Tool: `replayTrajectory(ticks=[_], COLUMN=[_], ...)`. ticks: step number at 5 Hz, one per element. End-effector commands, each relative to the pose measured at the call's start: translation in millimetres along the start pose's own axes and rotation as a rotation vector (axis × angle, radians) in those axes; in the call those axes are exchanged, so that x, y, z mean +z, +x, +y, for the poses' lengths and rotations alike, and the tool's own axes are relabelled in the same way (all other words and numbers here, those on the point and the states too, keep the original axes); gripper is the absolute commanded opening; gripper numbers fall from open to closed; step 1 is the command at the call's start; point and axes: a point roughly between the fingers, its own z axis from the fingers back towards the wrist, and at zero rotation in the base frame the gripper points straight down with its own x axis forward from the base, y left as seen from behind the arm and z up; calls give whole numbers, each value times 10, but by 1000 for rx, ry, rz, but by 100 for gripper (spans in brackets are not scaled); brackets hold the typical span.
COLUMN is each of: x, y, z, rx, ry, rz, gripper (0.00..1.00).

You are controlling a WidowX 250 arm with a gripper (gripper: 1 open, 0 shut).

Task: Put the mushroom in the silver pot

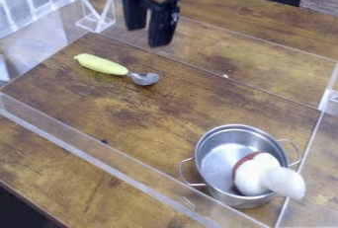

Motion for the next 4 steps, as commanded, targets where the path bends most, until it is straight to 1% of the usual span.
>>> replayTrajectory(ticks=[1,2,3,4], x=[112,125,135,144], y=[-1,11,5,-4], z=[188,304,406,502], rx=[-55,-116,-153,-171], ry=[34,33,28,25], rz=[-50,-57,-59,-59], gripper=[100,100,100,0])
